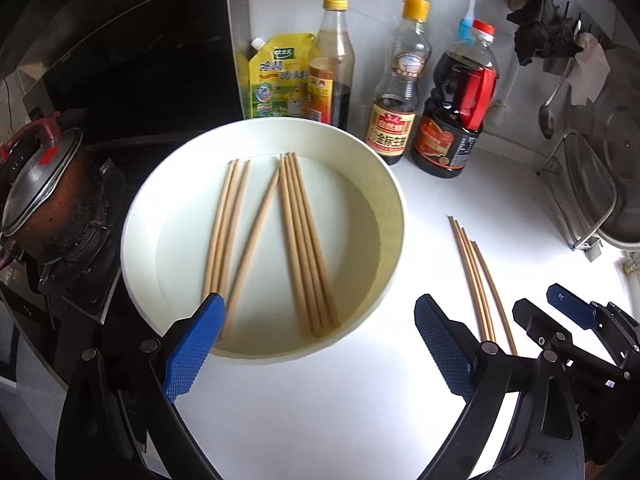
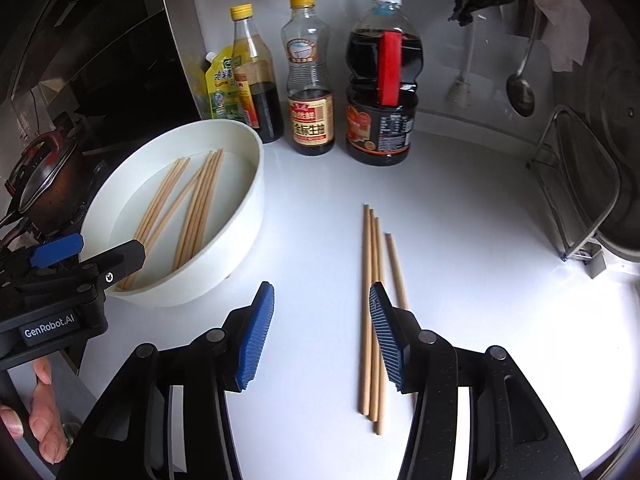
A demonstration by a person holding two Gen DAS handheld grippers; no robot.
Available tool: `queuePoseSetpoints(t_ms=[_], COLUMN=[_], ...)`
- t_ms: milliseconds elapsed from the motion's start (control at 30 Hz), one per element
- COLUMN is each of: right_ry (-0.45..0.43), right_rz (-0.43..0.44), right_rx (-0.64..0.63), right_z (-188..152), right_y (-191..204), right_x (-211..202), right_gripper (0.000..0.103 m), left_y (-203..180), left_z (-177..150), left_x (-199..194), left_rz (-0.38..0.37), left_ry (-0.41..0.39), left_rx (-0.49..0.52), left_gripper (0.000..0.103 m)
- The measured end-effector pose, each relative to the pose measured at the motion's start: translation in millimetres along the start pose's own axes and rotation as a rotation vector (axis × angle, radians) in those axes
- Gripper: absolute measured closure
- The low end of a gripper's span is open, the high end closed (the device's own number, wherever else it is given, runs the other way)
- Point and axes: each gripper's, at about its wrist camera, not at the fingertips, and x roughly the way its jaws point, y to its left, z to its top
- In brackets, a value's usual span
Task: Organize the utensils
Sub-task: 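Withdraw both open tools from the basin toward the remaining chopsticks, then lower both open tools over the loose chopsticks and align with single chopsticks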
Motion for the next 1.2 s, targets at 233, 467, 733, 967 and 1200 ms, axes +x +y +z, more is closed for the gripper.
queuePoseSetpoints(t_ms=[233, 467, 733, 967, 1200], right_ry=[-0.005, 0.036, 0.073, 0.090, 0.101], right_rz=[-0.051, -0.068, -0.050, -0.025, -0.034], right_rx=[0.064, 0.095, 0.014, -0.010, -0.081], right_z=[-26, -50, -65, -71, -74], right_y=[-53, -94, -100, -100, -93], right_x=[-9, 5, 33, 58, 70], right_gripper=[0.054, 0.054, 0.054, 0.054, 0.054], left_y=[-50, -86, -108, -115, -115], left_z=[-10, -26, -38, -42, -41], left_x=[5, 20, 39, 58, 67], left_rz=[-0.049, -0.064, -0.061, -0.022, -0.011], left_ry=[0.019, 0.038, 0.052, 0.076, 0.088], left_rx=[0.064, 0.113, 0.134, 0.140, 0.128], left_gripper=[0.007, 0.007, 0.007, 0.007, 0.007])
